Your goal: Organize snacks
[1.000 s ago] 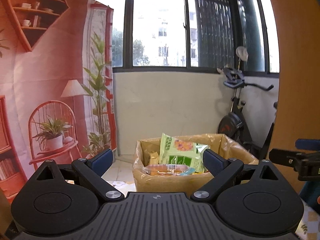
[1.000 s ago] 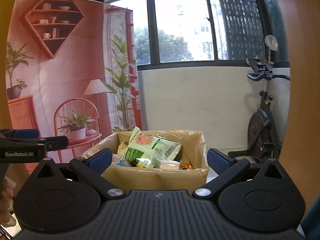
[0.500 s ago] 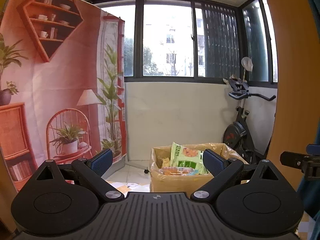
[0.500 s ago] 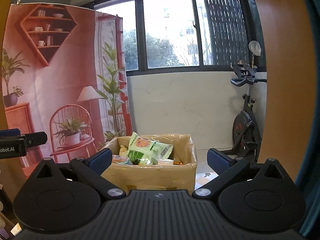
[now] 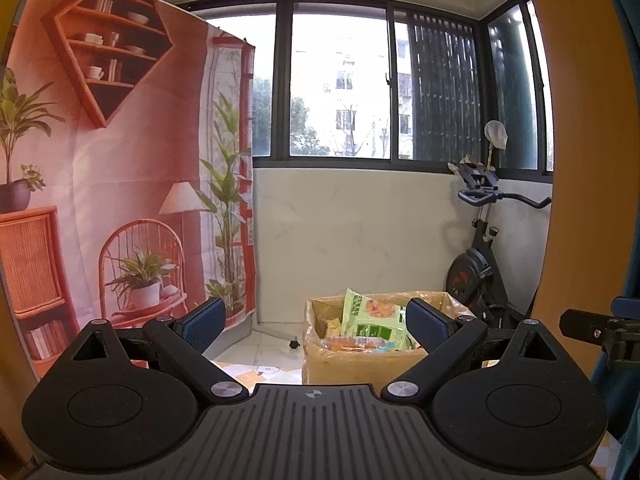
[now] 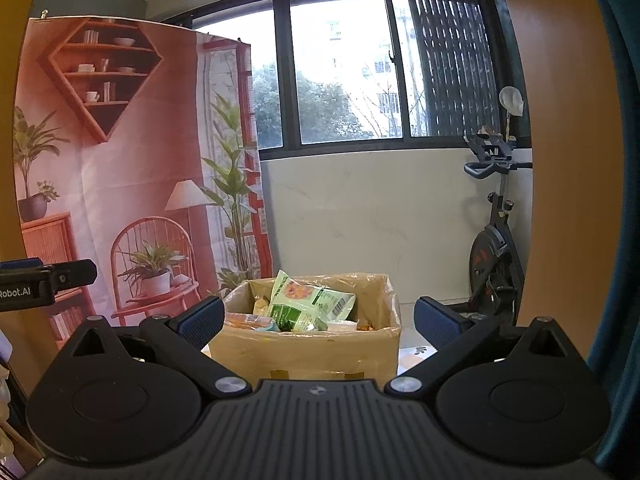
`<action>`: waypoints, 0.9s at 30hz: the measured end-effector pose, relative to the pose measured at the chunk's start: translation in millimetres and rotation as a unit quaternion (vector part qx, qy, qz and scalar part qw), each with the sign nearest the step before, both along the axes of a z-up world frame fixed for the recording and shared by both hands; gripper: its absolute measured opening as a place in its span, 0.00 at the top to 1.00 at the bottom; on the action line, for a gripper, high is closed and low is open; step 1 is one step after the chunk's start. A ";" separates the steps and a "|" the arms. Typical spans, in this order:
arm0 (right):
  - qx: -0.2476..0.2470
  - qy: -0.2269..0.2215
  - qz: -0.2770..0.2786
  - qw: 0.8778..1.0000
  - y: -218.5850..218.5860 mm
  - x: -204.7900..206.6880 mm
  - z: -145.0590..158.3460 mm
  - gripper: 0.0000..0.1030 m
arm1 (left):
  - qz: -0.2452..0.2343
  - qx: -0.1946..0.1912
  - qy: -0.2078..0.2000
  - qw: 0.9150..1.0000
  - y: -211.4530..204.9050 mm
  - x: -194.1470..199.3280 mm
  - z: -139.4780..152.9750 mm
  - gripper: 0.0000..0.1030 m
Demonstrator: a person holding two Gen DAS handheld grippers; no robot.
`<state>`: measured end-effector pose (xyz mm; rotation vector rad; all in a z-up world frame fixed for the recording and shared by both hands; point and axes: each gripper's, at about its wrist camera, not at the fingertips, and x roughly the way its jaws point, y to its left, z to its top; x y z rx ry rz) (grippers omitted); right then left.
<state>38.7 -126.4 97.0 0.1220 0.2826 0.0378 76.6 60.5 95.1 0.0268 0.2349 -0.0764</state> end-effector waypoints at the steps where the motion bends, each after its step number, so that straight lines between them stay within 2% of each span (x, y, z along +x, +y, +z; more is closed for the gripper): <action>1: 0.000 0.001 0.000 1.000 -0.7 0.2 0.1 0.00 | 0.000 0.000 0.001 1.000 0.5 -0.1 -0.6 0.05; 27: 0.002 0.004 -0.007 1.000 -3.8 -1.6 -0.2 0.00 | 0.001 -0.009 0.016 1.000 4.8 -0.7 -1.5 0.05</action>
